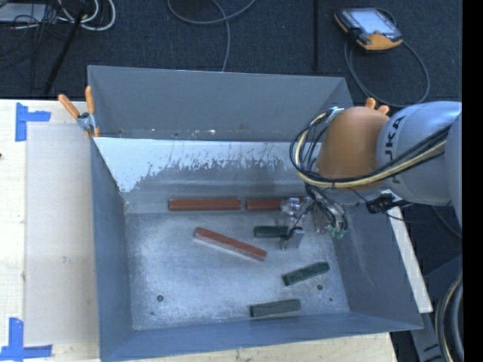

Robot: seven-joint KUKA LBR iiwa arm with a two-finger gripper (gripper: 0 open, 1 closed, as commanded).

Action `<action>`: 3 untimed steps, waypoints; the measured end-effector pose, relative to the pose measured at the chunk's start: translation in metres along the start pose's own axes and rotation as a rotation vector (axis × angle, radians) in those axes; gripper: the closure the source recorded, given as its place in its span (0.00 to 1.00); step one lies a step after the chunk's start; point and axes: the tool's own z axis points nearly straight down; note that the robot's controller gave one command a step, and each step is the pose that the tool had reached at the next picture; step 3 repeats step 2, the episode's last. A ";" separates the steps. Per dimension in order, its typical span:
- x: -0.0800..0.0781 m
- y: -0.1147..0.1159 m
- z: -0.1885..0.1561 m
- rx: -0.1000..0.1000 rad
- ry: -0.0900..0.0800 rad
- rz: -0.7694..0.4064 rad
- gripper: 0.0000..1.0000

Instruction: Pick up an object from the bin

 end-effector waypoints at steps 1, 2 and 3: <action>0.001 0.002 -0.003 -0.001 0.003 0.005 1.00; 0.003 0.001 -0.017 -0.002 0.010 0.002 1.00; 0.003 0.001 -0.017 -0.002 0.010 0.002 1.00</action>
Offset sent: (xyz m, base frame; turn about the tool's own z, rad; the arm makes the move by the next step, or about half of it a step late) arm 0.0000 0.0001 0.0704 0.0000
